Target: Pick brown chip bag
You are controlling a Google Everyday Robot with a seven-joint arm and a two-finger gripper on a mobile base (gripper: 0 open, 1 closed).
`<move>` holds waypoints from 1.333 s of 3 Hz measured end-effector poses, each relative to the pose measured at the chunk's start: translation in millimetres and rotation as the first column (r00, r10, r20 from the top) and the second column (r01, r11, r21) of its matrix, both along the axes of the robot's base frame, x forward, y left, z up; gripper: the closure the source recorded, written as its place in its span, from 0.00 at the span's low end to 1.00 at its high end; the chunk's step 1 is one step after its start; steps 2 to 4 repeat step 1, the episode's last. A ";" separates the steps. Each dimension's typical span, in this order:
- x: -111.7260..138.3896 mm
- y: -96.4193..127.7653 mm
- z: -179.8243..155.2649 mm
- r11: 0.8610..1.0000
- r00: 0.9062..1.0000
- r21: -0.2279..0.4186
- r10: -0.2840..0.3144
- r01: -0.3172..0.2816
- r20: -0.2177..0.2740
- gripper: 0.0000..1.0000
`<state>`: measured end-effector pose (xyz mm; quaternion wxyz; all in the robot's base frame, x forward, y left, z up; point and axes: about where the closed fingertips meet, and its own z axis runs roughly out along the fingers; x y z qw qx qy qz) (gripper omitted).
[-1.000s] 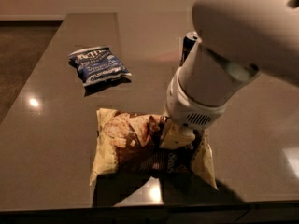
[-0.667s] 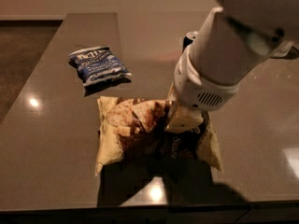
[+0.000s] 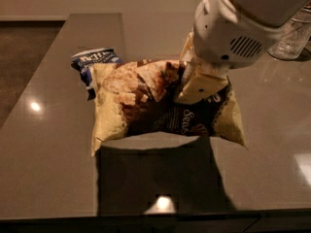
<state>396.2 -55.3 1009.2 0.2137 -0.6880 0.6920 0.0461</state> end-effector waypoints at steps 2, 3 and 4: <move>-3.7 3.5 4.0 1.000 1.000 -0.001 0.002 -0.002 0.016 1.00; -3.7 3.5 4.0 1.000 1.000 -0.001 0.002 -0.002 0.016 1.00; -3.7 3.5 4.0 1.000 1.000 -0.001 0.002 -0.002 0.016 1.00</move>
Offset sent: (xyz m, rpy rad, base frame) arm 0.0000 0.0000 0.0000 0.0000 0.0000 0.0000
